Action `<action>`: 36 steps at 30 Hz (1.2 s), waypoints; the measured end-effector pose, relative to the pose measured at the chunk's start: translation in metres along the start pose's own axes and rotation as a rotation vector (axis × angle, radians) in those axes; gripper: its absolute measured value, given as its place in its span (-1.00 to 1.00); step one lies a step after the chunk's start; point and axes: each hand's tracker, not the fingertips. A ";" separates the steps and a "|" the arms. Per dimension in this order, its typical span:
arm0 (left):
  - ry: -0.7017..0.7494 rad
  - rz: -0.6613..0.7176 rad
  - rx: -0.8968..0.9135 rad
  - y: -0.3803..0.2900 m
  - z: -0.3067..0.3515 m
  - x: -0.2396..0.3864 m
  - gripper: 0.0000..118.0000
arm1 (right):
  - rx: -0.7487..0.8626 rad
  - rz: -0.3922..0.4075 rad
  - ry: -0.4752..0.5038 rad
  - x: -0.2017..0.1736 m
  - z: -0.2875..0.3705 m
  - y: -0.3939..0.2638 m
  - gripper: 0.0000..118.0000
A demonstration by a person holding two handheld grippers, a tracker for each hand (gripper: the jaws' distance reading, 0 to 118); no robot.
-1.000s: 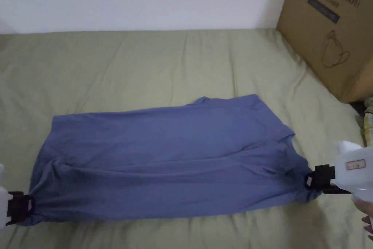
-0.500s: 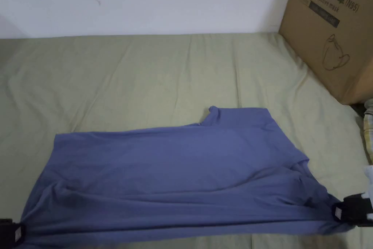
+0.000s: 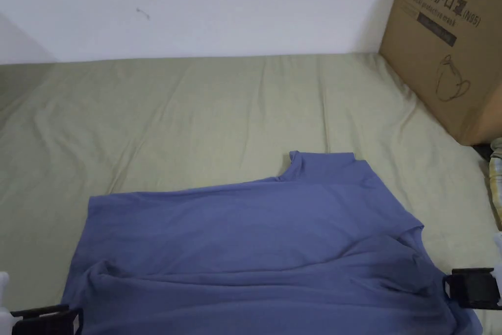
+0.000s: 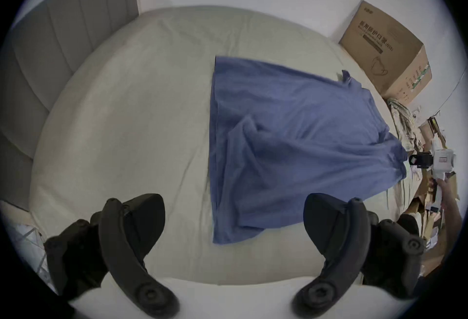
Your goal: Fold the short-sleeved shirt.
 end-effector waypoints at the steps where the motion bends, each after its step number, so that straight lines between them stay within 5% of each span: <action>1: 0.003 -0.004 0.044 0.004 0.006 0.007 0.90 | 0.033 -0.005 0.010 -0.008 0.009 0.005 0.72; 5: 0.019 -0.016 0.123 0.032 0.017 0.020 0.89 | 0.087 0.022 0.027 -0.041 0.025 0.027 0.70; 9: 0.043 -0.097 0.140 0.049 0.018 0.044 0.57 | 0.159 0.059 0.105 -0.077 0.025 0.042 0.28; 10: 0.063 -0.123 0.138 0.053 0.015 0.050 -0.18 | 0.154 0.063 0.097 -0.085 0.021 0.045 -0.63; 11: 0.082 -0.145 0.131 0.051 0.014 0.057 -0.90 | 0.171 0.054 0.084 -0.091 0.020 0.047 -1.00; 12: 0.071 -0.147 0.139 0.054 0.014 0.059 -1.00 | 0.161 0.074 0.111 -0.088 0.008 0.051 -1.00; 18: 0.147 -0.108 0.090 0.120 -0.038 0.027 -1.00 | 0.150 0.121 0.142 -0.109 -0.015 0.076 -1.00; 22: 0.090 0.083 0.024 0.171 -0.106 -0.006 -0.91 | 0.097 0.120 0.171 -0.115 -0.023 0.086 -1.00; 23: 0.077 0.103 0.011 0.179 -0.120 -0.010 -0.61 | 0.087 0.122 0.170 -0.114 -0.026 0.087 -1.00; 25: 0.112 0.095 0.002 0.195 -0.152 -0.016 0.42 | 0.058 0.133 0.154 -0.107 -0.040 0.091 -1.00; 27: 0.122 0.095 -0.031 0.199 -0.170 -0.012 0.98 | 0.037 0.139 0.138 -0.102 -0.050 0.092 -1.00; 33: 0.143 0.040 -0.093 0.199 -0.219 -0.003 0.99 | 0.004 0.092 0.127 -0.082 -0.072 0.094 -1.00; 36: 0.110 -0.070 -0.145 0.200 -0.223 0.001 0.69 | -0.006 0.080 0.125 -0.075 -0.083 0.104 -1.00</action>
